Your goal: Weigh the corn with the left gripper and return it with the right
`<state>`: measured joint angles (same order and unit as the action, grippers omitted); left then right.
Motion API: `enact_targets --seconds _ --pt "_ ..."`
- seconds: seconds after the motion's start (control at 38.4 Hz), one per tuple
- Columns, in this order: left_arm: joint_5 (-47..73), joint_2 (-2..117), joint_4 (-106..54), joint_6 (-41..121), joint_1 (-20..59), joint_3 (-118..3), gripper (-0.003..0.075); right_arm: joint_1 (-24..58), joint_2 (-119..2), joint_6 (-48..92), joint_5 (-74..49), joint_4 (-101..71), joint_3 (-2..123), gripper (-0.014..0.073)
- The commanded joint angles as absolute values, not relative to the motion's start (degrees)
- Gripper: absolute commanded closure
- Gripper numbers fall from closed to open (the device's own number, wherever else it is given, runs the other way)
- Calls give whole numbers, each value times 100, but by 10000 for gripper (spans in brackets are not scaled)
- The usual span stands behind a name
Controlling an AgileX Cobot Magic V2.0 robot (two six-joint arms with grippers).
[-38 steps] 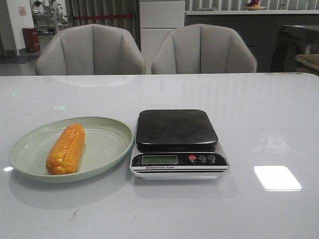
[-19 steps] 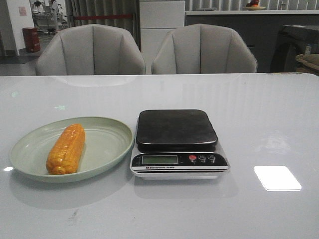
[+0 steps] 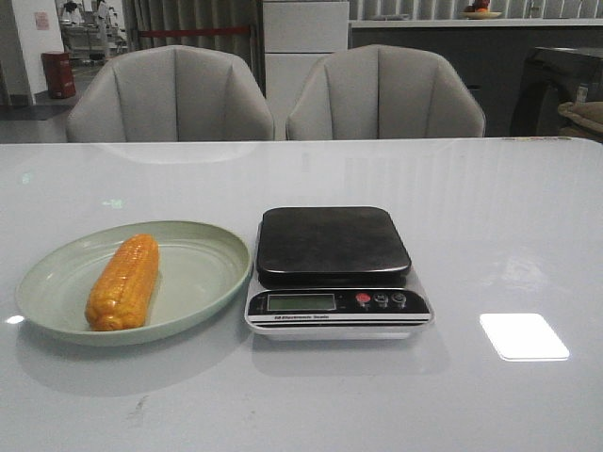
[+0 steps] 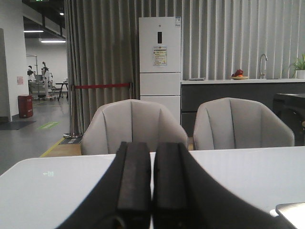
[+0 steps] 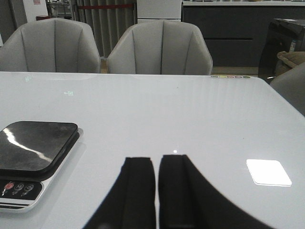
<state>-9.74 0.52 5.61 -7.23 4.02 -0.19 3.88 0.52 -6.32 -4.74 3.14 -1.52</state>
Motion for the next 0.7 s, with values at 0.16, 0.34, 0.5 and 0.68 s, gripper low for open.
enact_targets --seconds 0.16,0.34,0.5,0.68 --pt "473 665 485 -880 396 -1397 598 400 163 -589 0 384 -207 398" --pt "1146 1407 441 -880 396 -2095 598 400 163 -589 0 384 -207 398" --pt "1307 1826 244 -880 396 -2212 598 400 163 -589 0 384 -207 398" --pt "1210 2144 244 -880 396 -2177 598 400 163 -589 0 384 -207 398"
